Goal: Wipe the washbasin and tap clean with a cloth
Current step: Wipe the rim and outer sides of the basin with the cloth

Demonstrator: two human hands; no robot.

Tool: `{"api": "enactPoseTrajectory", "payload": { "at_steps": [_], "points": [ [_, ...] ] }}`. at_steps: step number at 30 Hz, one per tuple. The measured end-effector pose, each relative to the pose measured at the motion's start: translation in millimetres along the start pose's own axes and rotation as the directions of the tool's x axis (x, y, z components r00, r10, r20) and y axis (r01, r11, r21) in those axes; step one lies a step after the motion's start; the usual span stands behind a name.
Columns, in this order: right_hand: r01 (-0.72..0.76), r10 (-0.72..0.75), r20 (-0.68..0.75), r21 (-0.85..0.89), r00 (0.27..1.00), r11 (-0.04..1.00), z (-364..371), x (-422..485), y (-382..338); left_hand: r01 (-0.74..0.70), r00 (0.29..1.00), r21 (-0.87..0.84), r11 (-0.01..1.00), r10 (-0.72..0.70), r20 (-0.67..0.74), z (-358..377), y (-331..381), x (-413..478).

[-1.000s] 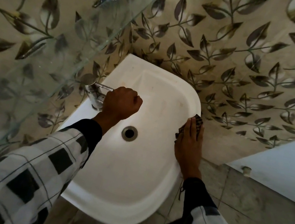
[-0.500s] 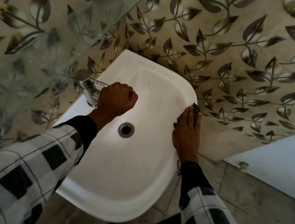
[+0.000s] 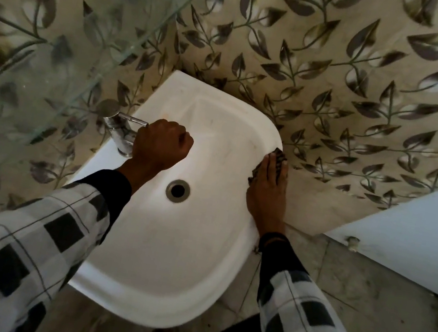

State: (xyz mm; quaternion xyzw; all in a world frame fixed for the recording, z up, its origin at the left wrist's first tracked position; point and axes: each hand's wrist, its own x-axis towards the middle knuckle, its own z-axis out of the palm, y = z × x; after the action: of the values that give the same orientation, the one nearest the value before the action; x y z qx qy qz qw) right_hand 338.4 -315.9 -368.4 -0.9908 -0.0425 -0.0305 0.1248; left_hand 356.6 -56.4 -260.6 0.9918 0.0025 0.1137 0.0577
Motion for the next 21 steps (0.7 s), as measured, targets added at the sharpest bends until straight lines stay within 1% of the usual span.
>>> {"api": "enactPoseTrajectory", "payload": {
  "at_steps": [2,4,6,8,10,12,15,18,21],
  "points": [
    [0.039,-0.038,0.022,-0.015,0.999,0.999,0.2,-13.2,0.8,-0.008,1.000,-0.008,1.000,0.008,-0.011,-0.9,1.7,-1.4],
    [0.040,-0.040,0.031,-0.009,0.999,0.999,-1.1,-16.0,1.2,-0.010,1.000,-0.014,1.000,0.009,-0.028,-2.4,2.3,-2.0],
    [0.036,-0.036,0.020,-0.017,0.999,0.999,-1.9,-1.8,3.2,-0.007,0.999,-0.015,1.000,0.007,-0.039,-3.3,2.5,-2.9],
    [0.046,-0.045,0.051,-0.025,0.998,0.999,-3.1,16.2,6.0,-0.005,0.998,-0.028,1.000,0.004,-0.055,-4.8,3.3,-3.3],
    [0.018,-0.018,0.049,0.001,0.999,1.000,-5.7,21.5,5.9,0.004,1.000,-0.034,0.999,-0.005,-0.027,-6.8,4.6,-3.2],
    [-0.017,0.016,0.013,0.060,1.000,0.998,-10.3,11.4,0.6,0.010,1.000,-0.049,0.999,-0.010,-0.004,-7.7,5.6,-4.3],
    [0.000,0.004,-0.031,0.114,1.000,0.993,-11.5,-4.5,-4.8,-0.003,1.000,-0.057,0.998,0.001,-0.028,-8.3,5.1,-3.3],
    [0.021,-0.019,-0.029,0.074,0.999,0.997,-8.2,-1.5,0.2,-0.011,0.998,-0.056,0.998,0.008,-0.056,-5.1,3.9,-4.7],
    [0.032,-0.031,-0.028,0.050,0.999,0.998,-7.4,12.5,3.0,-0.035,0.991,-0.057,0.998,0.027,-0.128,-3.3,2.4,-4.7]
  ]
}}
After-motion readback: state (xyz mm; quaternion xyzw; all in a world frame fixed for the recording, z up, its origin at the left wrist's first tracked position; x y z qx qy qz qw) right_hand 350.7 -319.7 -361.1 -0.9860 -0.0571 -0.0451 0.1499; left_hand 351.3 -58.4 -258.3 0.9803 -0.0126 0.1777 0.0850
